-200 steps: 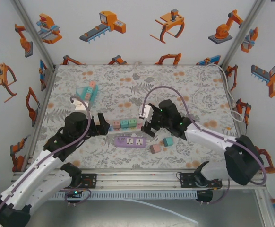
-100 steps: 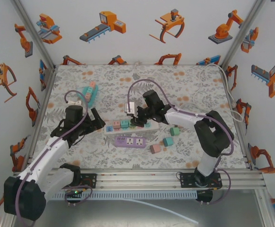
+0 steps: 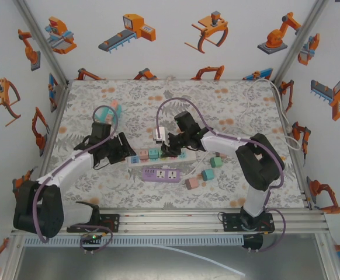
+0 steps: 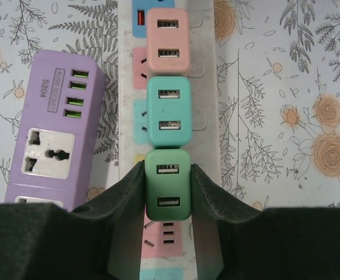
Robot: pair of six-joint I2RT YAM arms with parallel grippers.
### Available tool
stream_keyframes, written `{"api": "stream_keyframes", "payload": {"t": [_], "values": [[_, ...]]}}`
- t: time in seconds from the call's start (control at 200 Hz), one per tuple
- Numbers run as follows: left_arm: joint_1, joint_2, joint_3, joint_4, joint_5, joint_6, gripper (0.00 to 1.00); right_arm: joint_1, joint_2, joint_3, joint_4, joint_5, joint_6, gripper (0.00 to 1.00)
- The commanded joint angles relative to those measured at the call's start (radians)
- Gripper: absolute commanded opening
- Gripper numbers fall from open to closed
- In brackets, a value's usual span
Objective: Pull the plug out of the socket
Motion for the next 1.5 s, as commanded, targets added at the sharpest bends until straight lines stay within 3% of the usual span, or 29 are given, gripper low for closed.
{"api": "stream_keyframes", "payload": {"t": [0.0,0.626,1.492], "values": [[0.007,0.041,0.038,-0.014,0.015,0.006,0.57,0.015,-0.008,0.000,-0.060,-0.024,0.038,0.26],[0.002,0.202,0.017,-0.100,-0.078,-0.005,0.37,0.023,-0.012,-0.005,0.065,0.019,0.219,0.26],[-0.068,0.283,0.035,-0.167,-0.200,0.014,0.38,0.023,-0.080,0.004,0.125,0.102,0.303,0.22]]}}
